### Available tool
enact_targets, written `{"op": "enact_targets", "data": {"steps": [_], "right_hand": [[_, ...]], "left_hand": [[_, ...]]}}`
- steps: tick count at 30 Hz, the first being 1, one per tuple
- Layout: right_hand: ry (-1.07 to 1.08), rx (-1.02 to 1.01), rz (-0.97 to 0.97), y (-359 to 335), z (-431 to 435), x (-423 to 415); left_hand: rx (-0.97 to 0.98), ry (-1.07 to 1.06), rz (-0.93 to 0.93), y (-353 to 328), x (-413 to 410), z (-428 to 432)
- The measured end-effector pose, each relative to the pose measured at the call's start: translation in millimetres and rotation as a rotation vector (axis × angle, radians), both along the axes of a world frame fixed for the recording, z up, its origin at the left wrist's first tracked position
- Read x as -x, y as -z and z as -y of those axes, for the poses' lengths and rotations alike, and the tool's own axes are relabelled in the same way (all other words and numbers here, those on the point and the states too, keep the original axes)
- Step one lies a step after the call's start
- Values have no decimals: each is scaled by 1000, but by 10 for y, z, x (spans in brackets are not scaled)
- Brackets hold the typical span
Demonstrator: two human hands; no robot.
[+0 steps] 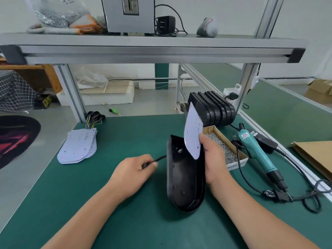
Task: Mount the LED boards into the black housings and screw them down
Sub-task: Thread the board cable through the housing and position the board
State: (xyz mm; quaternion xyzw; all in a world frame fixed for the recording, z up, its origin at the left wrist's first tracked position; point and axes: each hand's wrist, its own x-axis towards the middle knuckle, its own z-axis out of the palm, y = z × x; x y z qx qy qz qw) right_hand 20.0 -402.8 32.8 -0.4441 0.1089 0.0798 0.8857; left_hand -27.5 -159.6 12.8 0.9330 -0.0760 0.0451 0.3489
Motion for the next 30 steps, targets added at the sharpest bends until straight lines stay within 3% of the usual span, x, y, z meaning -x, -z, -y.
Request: {"op": "enact_targets", "data": {"steps": [3,5,10,13,16,20,25,27,30], "right_hand": [[40,-8,9,-18,70,-50],[40,0,1,-2,74,-65],[-10,71,-8,43,7,-63],[-59,107,4,75,-11,-48],[-108,122,-3,89,-54,-15],[-146,128,-1,104,-111,0],[-125,112,30,134,-142,-1],[-109,106,40,138,-153,4],[-99,97,54,128,-173,24]], "left_hand": [[322,-79,-137,-27,-25,-62],[644,-121,-204,-18,-50,-93],[1485,37,-323,-24,-72,-122],[1668,96,-345,-18,-83,-104],[1521,28,-226,-59,-125,-51],[853,-94,-27,-67,-102,37],[337,-11,-40,35,-55,206],[252,-34,-42,45,-64,208],[275,-68,-99,15,-70,201]]}}
